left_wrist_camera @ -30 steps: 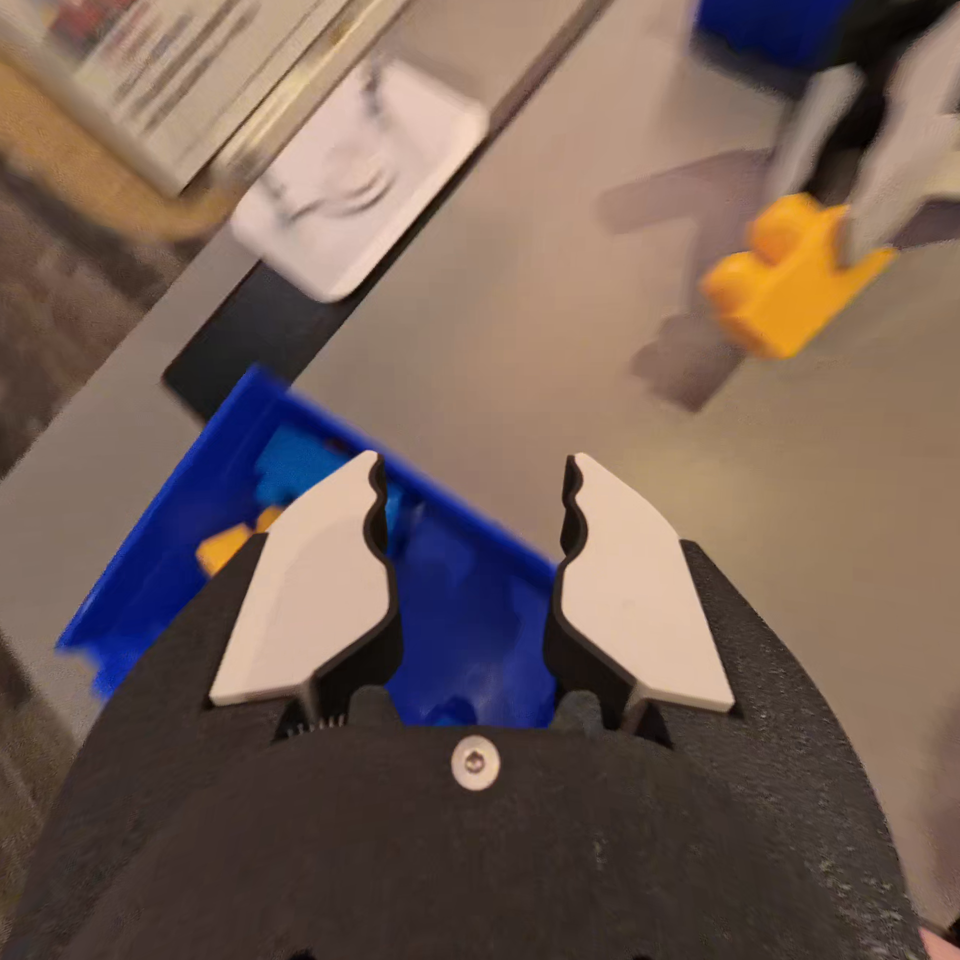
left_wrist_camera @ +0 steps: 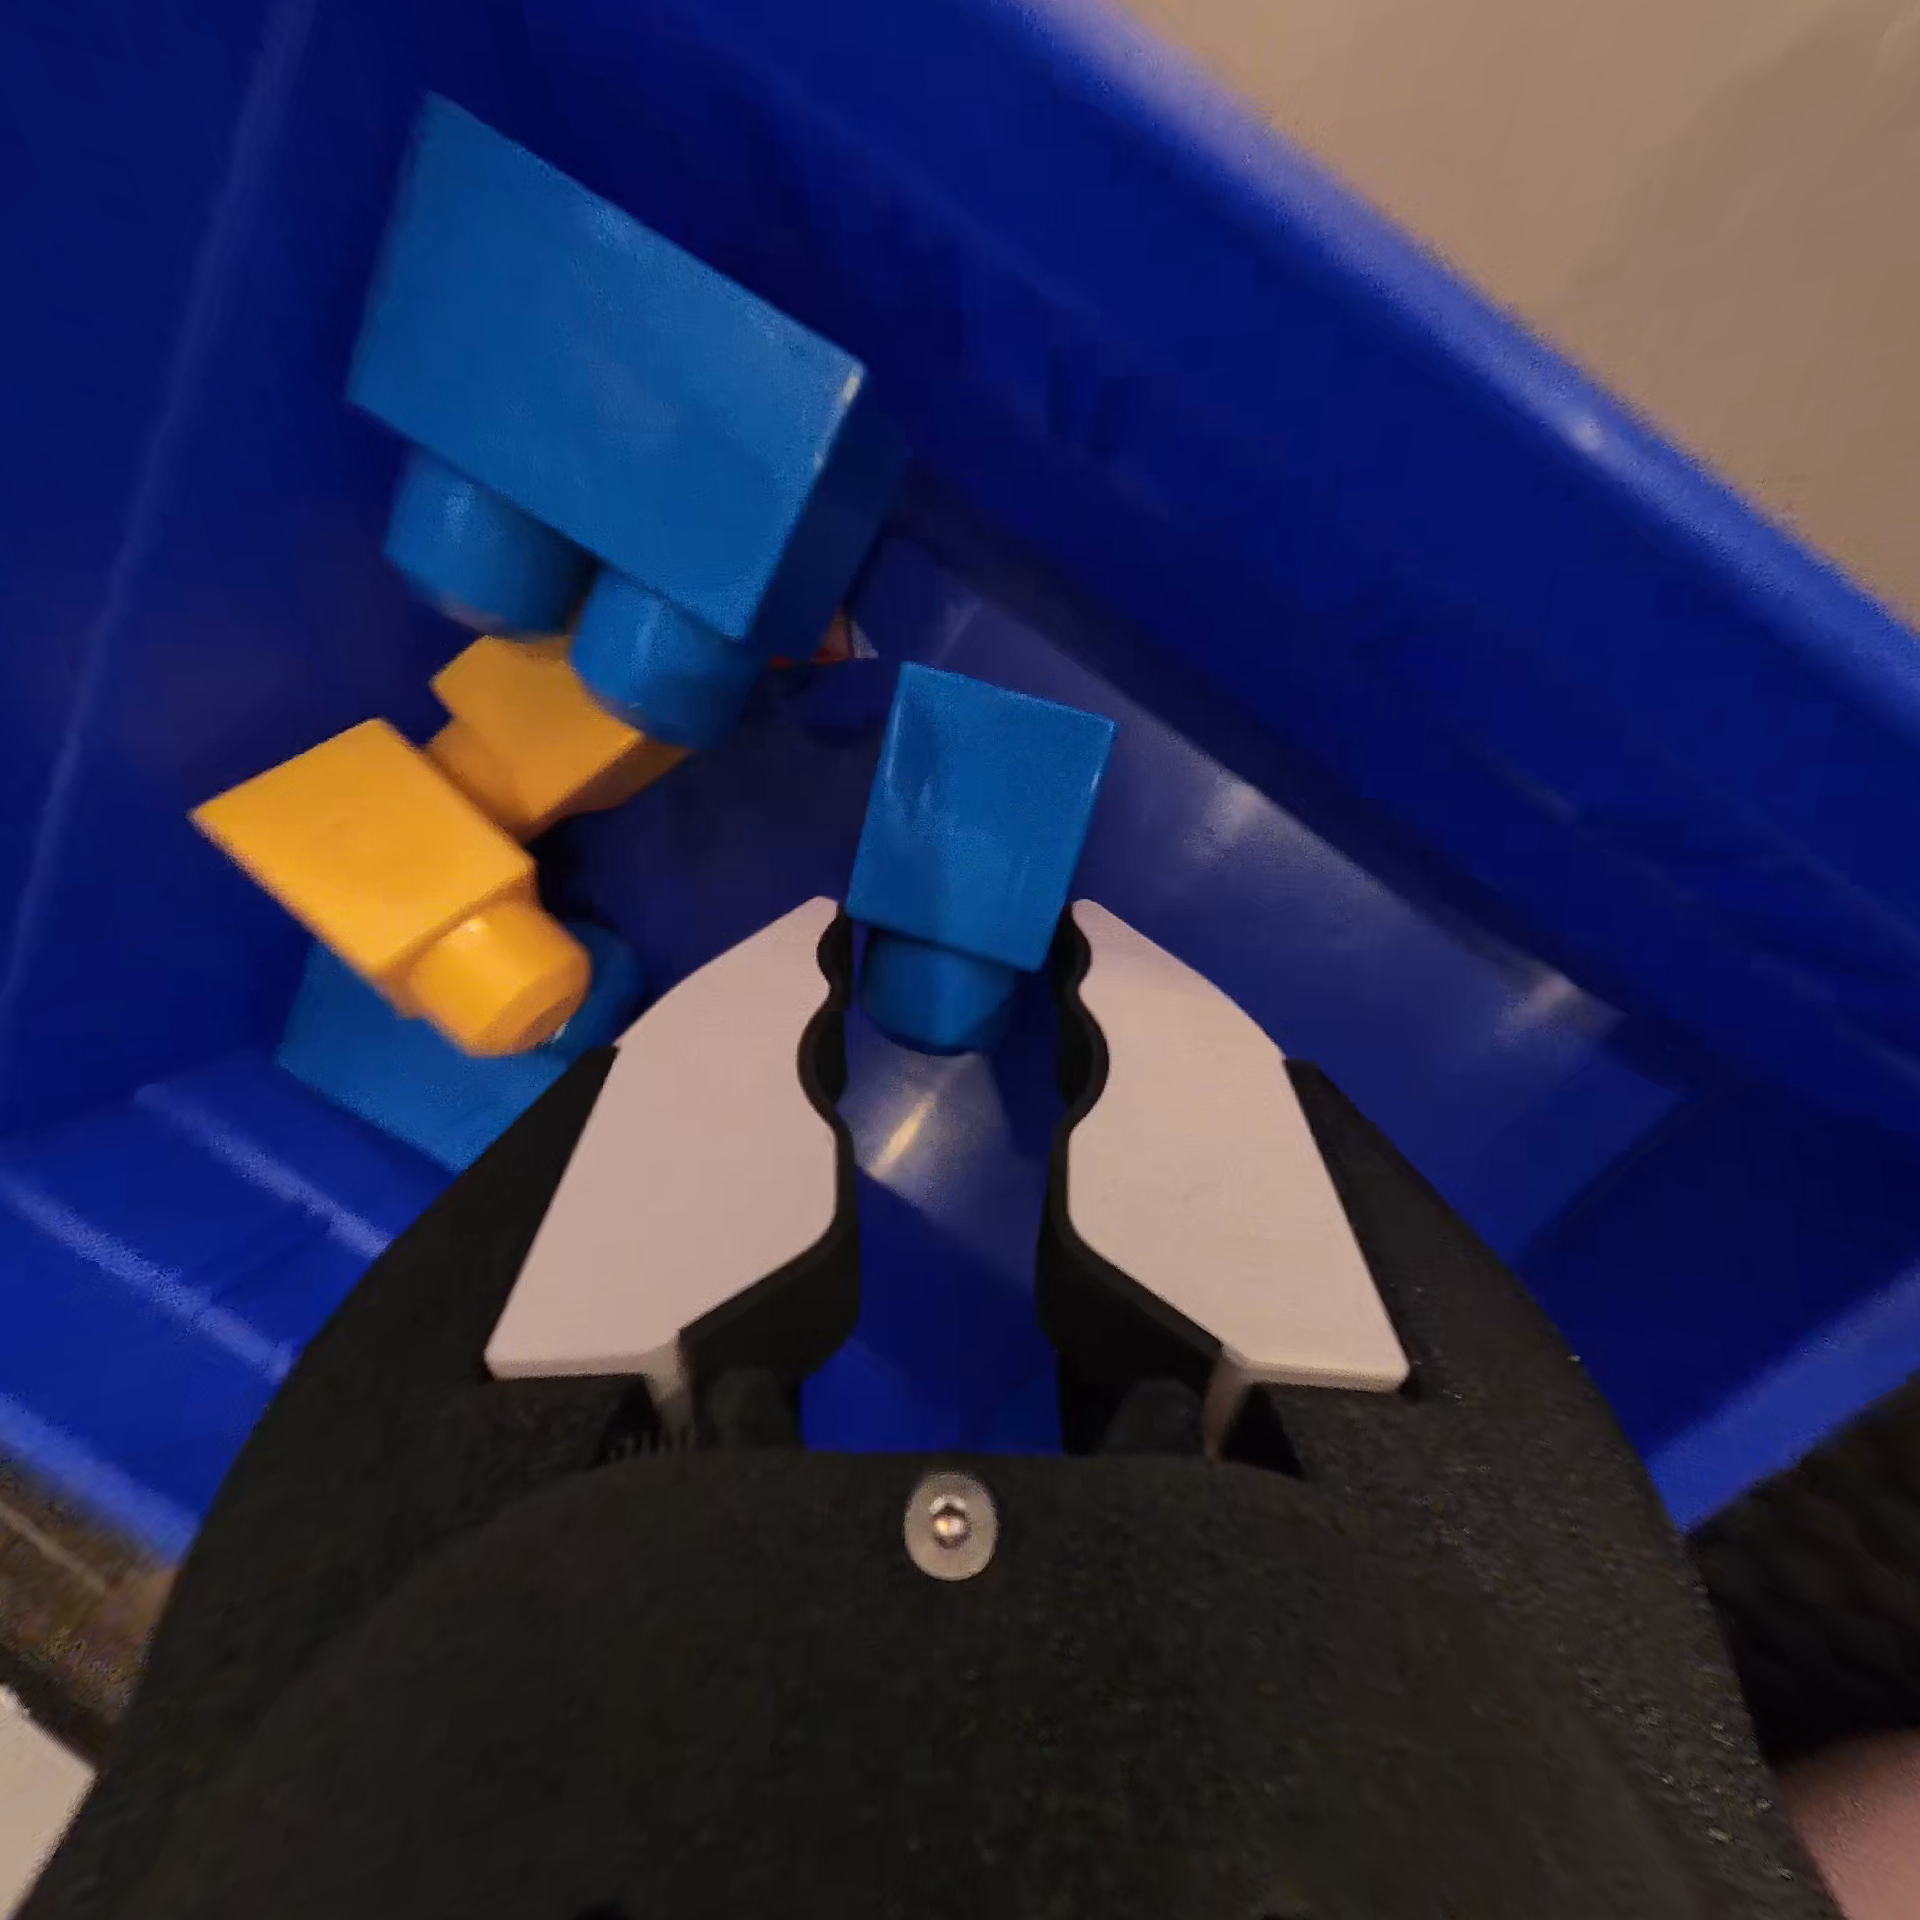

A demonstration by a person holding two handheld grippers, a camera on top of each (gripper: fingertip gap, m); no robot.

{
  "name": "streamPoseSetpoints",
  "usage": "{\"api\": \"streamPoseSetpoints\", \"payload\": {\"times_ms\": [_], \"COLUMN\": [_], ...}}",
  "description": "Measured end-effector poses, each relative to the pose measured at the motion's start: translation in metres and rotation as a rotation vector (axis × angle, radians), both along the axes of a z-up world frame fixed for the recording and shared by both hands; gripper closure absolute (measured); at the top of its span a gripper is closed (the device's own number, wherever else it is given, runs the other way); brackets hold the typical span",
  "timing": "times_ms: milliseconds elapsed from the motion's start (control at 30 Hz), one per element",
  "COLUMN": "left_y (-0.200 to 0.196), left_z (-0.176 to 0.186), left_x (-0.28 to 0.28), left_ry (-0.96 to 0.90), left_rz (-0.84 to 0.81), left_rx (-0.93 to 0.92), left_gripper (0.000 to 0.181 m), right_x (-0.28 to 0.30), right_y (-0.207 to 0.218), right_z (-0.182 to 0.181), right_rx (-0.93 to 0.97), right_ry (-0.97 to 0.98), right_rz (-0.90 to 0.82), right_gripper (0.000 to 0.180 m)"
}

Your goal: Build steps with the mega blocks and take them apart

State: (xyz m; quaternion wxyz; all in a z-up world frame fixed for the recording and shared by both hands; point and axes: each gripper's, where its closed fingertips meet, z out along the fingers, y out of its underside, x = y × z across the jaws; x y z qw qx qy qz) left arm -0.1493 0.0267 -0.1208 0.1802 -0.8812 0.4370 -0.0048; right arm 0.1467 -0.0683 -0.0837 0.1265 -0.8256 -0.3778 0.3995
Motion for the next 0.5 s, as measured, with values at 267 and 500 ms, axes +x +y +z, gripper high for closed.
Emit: {"api": "streamPoseSetpoints", "payload": {"times_ms": [267, 500], "left_y": [-0.059, -0.140], "left_z": [0.146, 0.038], "left_x": [0.138, 0.324], "left_ry": [-0.299, -0.190], "left_rz": [-0.340, -0.810], "left_rx": [0.363, 0.154], "left_gripper": [0.144, 0.144], "right_x": [0.069, 0.158], "right_y": [0.009, 0.002], "right_z": [0.085, 0.157], "right_rx": [0.197, 0.303], "right_ry": [0.030, 0.198], "right_rz": [-0.104, -0.313], "right_gripper": [0.125, 0.125]}}
